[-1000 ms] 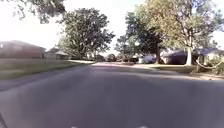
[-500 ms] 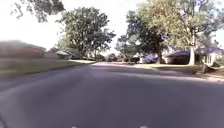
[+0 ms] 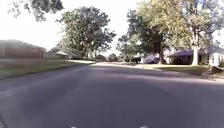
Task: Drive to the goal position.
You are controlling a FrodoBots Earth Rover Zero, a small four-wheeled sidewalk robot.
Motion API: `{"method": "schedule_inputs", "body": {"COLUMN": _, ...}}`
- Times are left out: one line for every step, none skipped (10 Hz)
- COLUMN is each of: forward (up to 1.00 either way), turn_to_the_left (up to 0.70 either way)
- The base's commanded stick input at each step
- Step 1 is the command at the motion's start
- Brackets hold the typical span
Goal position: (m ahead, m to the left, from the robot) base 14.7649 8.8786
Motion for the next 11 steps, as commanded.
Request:
{"method": "schedule_inputs", "body": {"forward": 1.0, "turn_to_the_left": 0.0}}
{"method": "schedule_inputs", "body": {"forward": 1.0, "turn_to_the_left": 0.0}}
{"method": "schedule_inputs", "body": {"forward": 1.0, "turn_to_the_left": 0.0}}
{"method": "schedule_inputs", "body": {"forward": 1.0, "turn_to_the_left": 0.0}}
{"method": "schedule_inputs", "body": {"forward": 1.0, "turn_to_the_left": 0.0}}
{"method": "schedule_inputs", "body": {"forward": 1.0, "turn_to_the_left": 0.0}}
{"method": "schedule_inputs", "body": {"forward": 1.0, "turn_to_the_left": 0.0}}
{"method": "schedule_inputs", "body": {"forward": 1.0, "turn_to_the_left": 0.0}}
{"method": "schedule_inputs", "body": {"forward": 1.0, "turn_to_the_left": 0.0}}
{"method": "schedule_inputs", "body": {"forward": 1.0, "turn_to_the_left": 0.02}}
{"method": "schedule_inputs", "body": {"forward": 1.0, "turn_to_the_left": 0.01}}
